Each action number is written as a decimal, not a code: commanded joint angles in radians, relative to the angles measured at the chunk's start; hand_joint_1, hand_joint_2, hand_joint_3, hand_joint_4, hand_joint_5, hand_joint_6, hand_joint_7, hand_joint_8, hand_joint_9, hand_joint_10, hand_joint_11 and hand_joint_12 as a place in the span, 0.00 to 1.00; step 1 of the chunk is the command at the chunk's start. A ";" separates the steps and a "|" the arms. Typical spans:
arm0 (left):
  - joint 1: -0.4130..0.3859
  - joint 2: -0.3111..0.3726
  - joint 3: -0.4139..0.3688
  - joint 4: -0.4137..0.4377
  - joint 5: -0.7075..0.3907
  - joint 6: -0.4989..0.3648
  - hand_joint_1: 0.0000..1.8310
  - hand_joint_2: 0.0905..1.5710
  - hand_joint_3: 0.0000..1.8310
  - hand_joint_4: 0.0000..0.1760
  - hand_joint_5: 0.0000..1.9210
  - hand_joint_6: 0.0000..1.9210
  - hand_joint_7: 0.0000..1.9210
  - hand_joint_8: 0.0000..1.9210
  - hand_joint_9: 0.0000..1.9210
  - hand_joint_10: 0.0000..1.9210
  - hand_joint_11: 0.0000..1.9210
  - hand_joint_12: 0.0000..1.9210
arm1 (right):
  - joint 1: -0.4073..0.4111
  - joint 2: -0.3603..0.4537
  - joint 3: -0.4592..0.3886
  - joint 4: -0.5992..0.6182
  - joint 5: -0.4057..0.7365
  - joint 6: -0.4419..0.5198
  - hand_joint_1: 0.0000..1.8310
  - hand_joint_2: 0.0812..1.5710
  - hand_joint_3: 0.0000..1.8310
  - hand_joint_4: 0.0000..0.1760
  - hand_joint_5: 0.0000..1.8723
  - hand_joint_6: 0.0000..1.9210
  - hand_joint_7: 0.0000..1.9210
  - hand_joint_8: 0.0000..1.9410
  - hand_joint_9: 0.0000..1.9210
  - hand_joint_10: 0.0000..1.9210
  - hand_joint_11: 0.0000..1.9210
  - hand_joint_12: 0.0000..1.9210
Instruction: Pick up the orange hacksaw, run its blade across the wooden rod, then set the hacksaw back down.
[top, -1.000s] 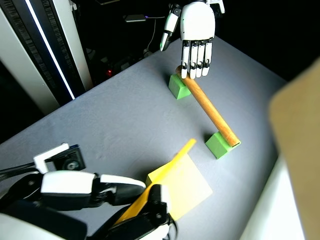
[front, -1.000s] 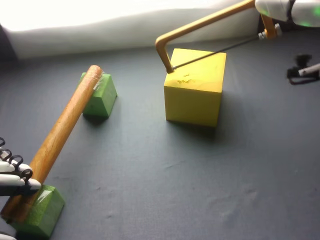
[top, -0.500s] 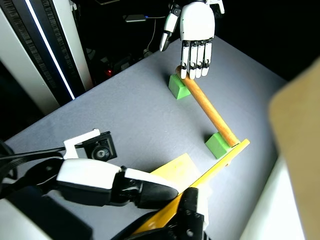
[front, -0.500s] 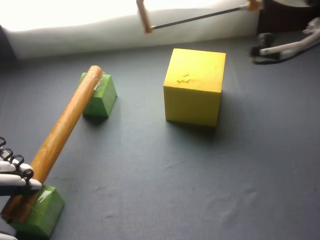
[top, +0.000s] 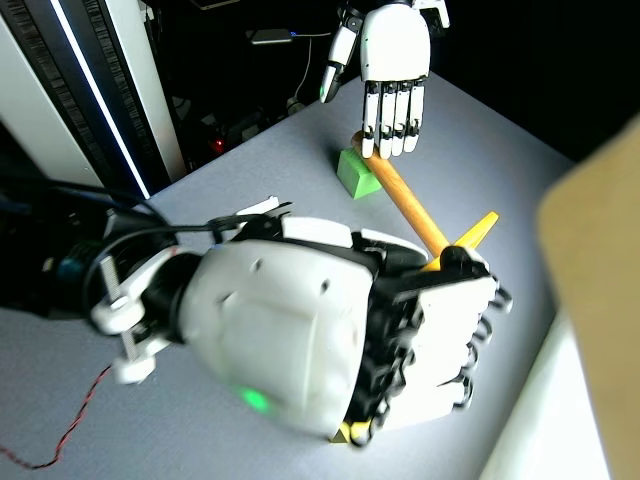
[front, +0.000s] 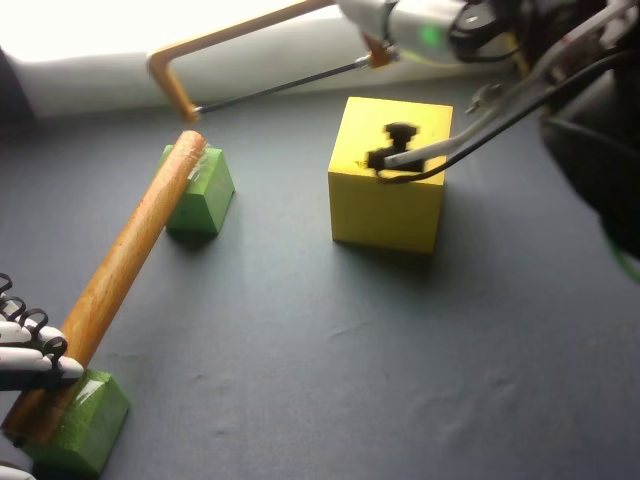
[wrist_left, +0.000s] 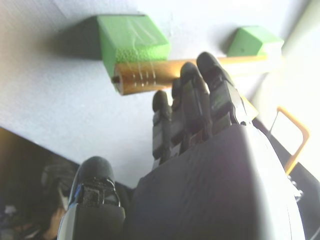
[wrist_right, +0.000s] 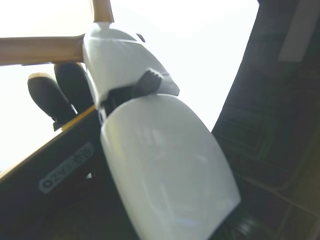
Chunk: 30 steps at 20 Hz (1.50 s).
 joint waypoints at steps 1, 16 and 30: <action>-0.005 -0.009 0.000 -0.006 -0.024 0.000 0.00 0.77 0.00 0.00 0.15 0.00 0.14 0.00 0.12 0.00 0.00 0.30 | 0.013 -0.006 0.002 -0.017 0.132 -0.021 0.75 0.70 0.00 0.00 0.48 0.48 0.51 0.52 0.47 0.71 0.36 0.87; -0.011 -0.014 0.001 -0.006 -0.018 0.000 0.00 0.77 0.00 0.00 0.15 0.00 0.14 0.00 0.13 0.00 0.00 0.31 | 0.021 -0.150 0.007 0.145 0.141 -0.177 0.75 0.71 0.00 0.00 0.46 0.50 0.50 0.54 0.47 0.72 0.35 0.85; -0.012 -0.015 0.001 -0.006 -0.015 0.000 0.00 0.77 0.00 0.00 0.15 0.00 0.14 0.00 0.13 0.00 0.00 0.30 | -0.025 -0.163 -0.077 0.299 0.157 -0.260 0.74 0.71 0.00 0.00 0.46 0.51 0.50 0.54 0.46 0.72 0.35 0.84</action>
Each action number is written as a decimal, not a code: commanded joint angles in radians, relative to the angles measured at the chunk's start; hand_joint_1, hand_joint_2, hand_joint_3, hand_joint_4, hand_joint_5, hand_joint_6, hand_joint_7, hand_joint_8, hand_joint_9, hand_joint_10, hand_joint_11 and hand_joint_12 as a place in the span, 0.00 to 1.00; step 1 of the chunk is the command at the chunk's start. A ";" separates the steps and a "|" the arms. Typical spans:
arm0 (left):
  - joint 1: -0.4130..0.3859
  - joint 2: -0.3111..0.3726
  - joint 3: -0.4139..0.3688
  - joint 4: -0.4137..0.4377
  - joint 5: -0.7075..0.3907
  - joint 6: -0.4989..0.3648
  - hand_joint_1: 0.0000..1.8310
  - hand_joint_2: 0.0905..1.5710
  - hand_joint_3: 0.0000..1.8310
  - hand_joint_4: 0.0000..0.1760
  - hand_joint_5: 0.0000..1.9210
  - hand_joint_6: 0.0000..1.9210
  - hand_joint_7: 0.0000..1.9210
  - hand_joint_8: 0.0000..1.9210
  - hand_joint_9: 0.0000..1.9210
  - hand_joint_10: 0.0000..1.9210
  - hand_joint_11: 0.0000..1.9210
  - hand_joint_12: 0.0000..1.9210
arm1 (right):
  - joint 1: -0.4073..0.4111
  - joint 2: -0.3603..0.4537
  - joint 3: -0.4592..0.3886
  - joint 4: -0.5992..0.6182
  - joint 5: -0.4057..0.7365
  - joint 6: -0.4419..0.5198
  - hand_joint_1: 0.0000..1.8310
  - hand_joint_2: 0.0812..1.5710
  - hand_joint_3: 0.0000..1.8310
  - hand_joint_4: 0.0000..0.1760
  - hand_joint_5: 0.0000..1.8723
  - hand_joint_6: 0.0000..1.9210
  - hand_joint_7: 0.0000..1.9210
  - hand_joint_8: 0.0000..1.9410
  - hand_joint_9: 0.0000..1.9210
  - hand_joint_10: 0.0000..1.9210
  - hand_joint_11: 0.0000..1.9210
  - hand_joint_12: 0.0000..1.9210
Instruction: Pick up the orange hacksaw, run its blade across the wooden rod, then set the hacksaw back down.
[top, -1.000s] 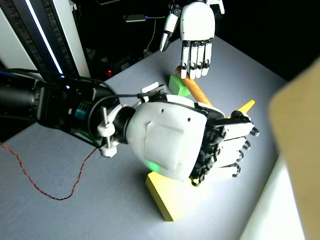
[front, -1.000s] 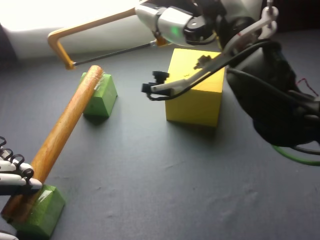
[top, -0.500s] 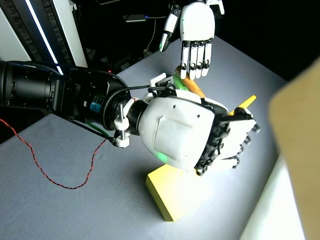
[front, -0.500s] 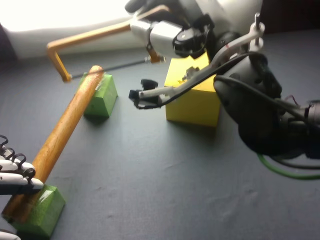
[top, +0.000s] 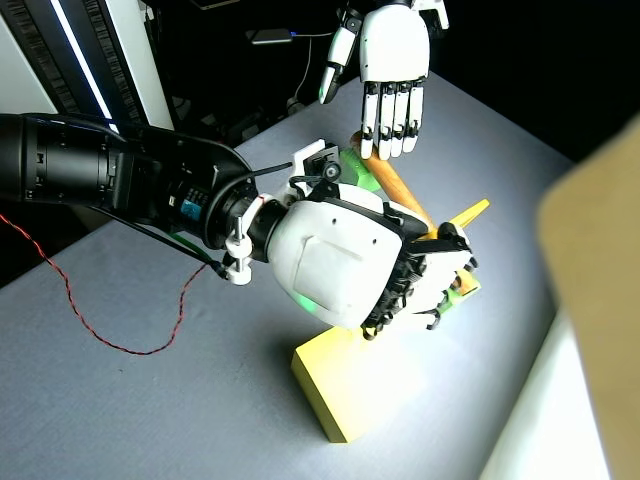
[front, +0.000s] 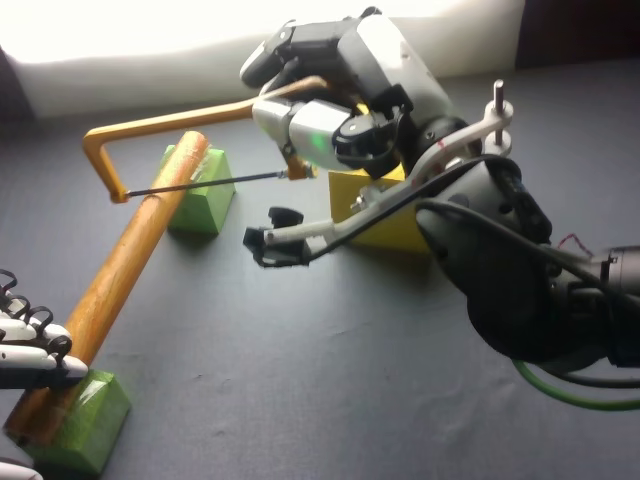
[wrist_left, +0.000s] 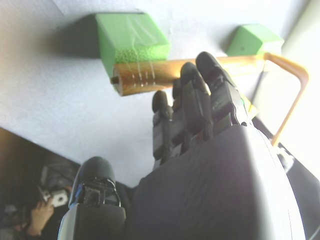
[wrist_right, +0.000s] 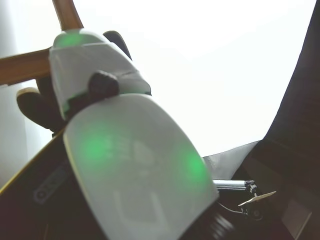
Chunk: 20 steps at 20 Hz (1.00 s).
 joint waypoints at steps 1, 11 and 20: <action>-0.006 -0.009 0.001 -0.006 -0.017 0.000 0.00 0.77 0.00 0.00 0.15 0.00 0.14 0.00 0.12 0.00 0.00 0.27 | 0.001 0.008 -0.006 -0.075 0.085 -0.006 0.74 0.71 0.00 0.00 0.46 0.52 0.49 0.54 0.46 0.72 0.36 0.82; -0.009 -0.012 -0.003 -0.006 -0.013 0.000 0.00 0.77 0.00 0.00 0.16 0.00 0.15 0.00 0.13 0.00 0.00 0.31 | -0.026 -0.020 -0.031 -0.070 0.078 -0.099 0.74 0.71 0.00 0.00 0.46 0.50 0.50 0.53 0.45 0.73 0.33 0.85; -0.013 -0.015 -0.005 -0.006 -0.009 0.000 0.00 0.77 0.00 0.00 0.15 0.00 0.15 0.00 0.13 0.00 0.00 0.32 | -0.016 -0.101 -0.028 0.085 0.165 -0.210 0.74 0.71 0.00 0.00 0.48 0.49 0.50 0.54 0.45 0.73 0.34 0.85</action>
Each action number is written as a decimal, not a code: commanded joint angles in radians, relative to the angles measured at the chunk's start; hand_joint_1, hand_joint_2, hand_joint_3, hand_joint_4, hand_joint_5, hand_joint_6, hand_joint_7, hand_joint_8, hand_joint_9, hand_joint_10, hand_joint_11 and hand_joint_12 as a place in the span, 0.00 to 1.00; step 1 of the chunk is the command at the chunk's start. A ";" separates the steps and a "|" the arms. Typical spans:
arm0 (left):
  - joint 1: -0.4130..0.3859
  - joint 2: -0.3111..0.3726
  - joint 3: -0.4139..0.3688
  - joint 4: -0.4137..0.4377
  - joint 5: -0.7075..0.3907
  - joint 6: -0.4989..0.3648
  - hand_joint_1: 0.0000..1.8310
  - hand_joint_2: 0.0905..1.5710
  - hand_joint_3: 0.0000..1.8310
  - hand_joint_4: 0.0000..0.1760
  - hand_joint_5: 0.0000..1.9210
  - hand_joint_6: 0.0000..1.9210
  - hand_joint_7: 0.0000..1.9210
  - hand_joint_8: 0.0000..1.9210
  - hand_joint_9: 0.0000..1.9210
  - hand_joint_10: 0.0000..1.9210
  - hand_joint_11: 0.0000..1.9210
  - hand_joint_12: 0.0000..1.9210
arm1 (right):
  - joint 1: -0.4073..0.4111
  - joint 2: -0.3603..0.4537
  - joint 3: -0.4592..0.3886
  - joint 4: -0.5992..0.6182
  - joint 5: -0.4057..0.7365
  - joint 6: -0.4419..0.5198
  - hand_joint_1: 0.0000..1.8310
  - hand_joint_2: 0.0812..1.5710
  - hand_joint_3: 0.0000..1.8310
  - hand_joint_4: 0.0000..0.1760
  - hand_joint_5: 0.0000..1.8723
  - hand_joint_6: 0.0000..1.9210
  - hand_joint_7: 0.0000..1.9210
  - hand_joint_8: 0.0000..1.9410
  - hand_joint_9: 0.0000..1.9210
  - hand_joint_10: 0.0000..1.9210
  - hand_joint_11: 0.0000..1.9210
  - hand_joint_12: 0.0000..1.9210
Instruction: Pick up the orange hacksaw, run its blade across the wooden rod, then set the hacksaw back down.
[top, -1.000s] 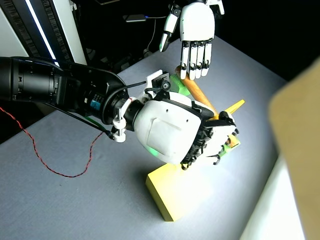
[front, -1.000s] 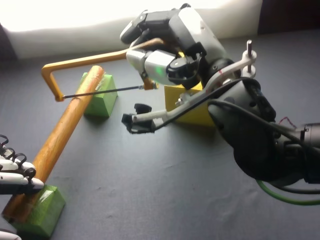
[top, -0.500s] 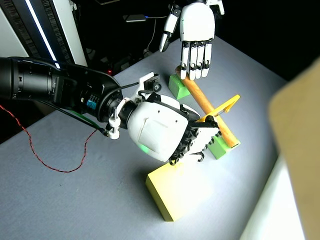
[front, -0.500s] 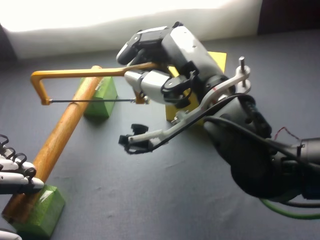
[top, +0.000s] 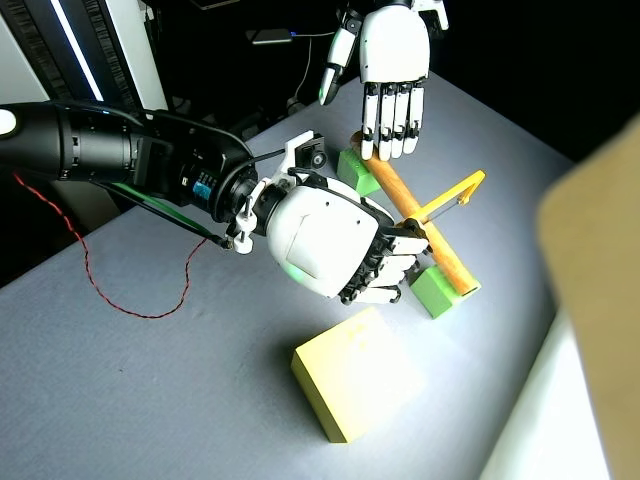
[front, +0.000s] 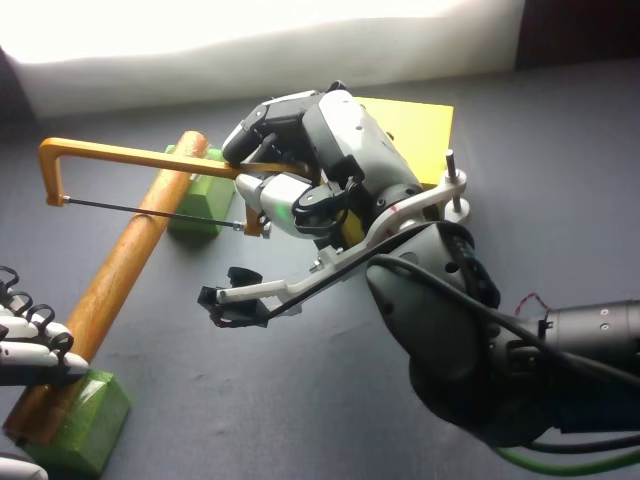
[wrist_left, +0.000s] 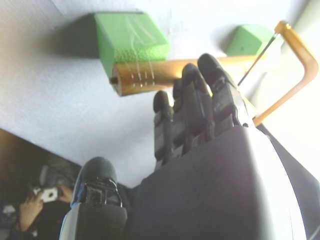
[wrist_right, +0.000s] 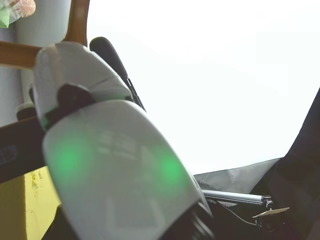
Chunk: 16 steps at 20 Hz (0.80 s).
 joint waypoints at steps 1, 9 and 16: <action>-0.007 -0.010 -0.004 -0.005 -0.022 0.000 0.00 0.76 0.00 0.00 0.15 0.00 0.14 0.00 0.12 0.00 0.00 0.31 | 0.017 -0.008 0.006 -0.079 0.066 -0.009 0.74 0.71 0.00 0.00 0.47 0.51 0.49 0.55 0.45 0.73 0.34 0.86; -0.010 -0.011 -0.005 -0.005 -0.022 0.000 0.00 0.77 0.00 0.00 0.15 0.00 0.15 0.00 0.13 0.00 0.00 0.30 | 0.055 -0.094 0.071 -0.060 0.062 -0.009 0.74 0.72 0.00 0.00 0.46 0.52 0.49 0.55 0.45 0.73 0.33 0.85; -0.010 -0.012 -0.005 -0.005 -0.019 0.000 0.00 0.76 0.00 0.00 0.15 0.00 0.13 0.00 0.12 0.00 0.00 0.28 | 0.070 -0.136 0.081 -0.008 0.068 -0.025 0.75 0.72 0.00 0.00 0.46 0.53 0.48 0.55 0.44 0.72 0.35 0.83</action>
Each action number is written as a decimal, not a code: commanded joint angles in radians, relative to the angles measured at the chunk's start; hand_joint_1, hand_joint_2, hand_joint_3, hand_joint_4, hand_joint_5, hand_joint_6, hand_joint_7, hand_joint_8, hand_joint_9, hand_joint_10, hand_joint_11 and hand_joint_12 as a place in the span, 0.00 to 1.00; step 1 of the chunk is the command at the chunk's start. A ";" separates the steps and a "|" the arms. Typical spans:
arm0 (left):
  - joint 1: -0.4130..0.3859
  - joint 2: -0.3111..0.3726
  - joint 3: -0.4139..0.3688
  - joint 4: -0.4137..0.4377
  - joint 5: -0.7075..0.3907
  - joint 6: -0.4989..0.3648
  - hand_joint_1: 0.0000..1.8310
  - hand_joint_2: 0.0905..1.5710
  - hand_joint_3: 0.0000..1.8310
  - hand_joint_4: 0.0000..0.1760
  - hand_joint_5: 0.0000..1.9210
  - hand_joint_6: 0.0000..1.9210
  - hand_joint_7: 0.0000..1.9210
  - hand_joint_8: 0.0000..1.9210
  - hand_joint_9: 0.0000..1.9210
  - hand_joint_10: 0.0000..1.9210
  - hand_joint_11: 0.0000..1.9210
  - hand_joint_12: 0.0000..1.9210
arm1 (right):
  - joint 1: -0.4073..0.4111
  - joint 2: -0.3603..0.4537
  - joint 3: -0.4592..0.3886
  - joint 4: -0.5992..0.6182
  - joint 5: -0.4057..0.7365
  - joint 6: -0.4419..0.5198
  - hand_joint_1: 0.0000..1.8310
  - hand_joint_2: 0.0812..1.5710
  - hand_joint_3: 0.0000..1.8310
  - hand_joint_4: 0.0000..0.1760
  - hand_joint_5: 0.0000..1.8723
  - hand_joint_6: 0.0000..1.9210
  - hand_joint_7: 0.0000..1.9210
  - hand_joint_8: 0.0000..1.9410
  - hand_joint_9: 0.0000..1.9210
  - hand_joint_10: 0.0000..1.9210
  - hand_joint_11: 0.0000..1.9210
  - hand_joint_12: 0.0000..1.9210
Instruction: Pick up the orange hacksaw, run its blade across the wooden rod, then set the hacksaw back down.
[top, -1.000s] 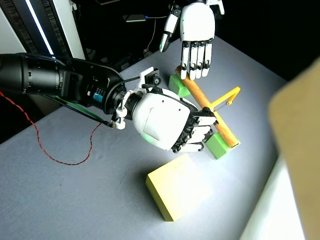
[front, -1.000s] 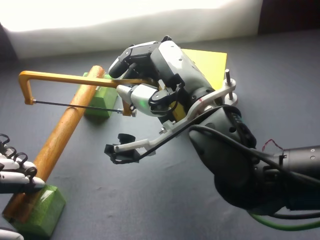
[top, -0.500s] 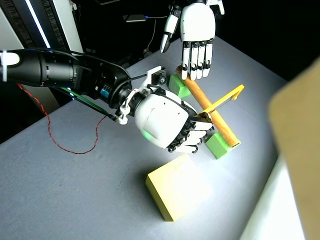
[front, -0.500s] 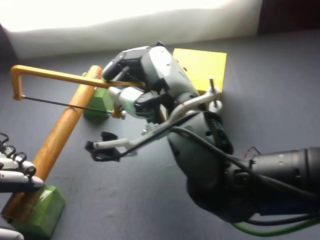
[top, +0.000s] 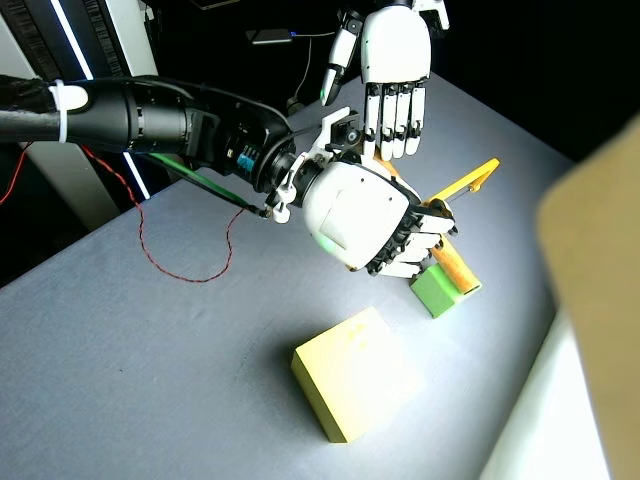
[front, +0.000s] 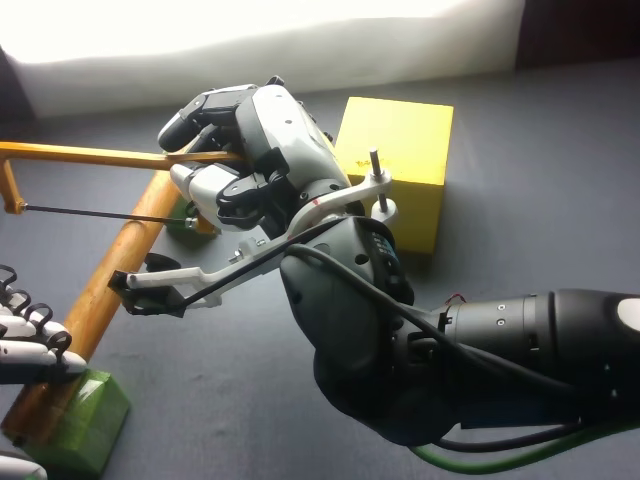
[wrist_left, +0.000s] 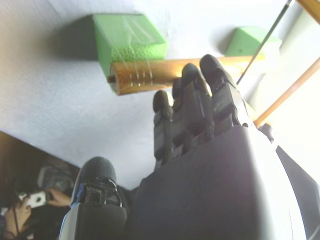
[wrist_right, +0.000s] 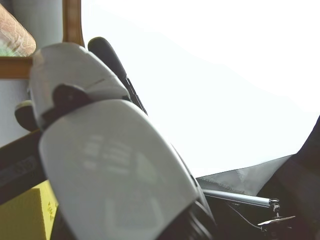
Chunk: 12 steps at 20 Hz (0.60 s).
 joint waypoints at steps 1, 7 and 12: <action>-0.005 -0.011 -0.005 -0.003 -0.027 0.000 0.00 0.76 0.00 0.00 0.15 0.00 0.14 0.00 0.12 0.00 0.00 0.28 | 0.007 0.006 -0.007 -0.083 0.039 -0.009 0.75 0.72 0.00 0.00 0.46 0.53 0.48 0.55 0.44 0.72 0.34 0.83; -0.004 -0.011 -0.005 -0.003 -0.025 0.000 0.00 0.76 0.00 0.00 0.13 0.00 0.13 0.00 0.12 0.00 0.00 0.29 | -0.049 0.121 -0.076 -0.142 0.027 0.003 0.74 0.72 0.00 0.00 0.45 0.54 0.47 0.57 0.44 0.73 0.35 0.82; -0.006 -0.012 -0.004 -0.003 -0.025 0.000 0.00 0.76 0.00 0.00 0.12 0.00 0.13 0.00 0.11 0.00 0.00 0.29 | -0.113 0.248 -0.157 -0.187 0.012 0.017 0.75 0.72 0.00 0.00 0.45 0.54 0.48 0.56 0.44 0.74 0.35 0.85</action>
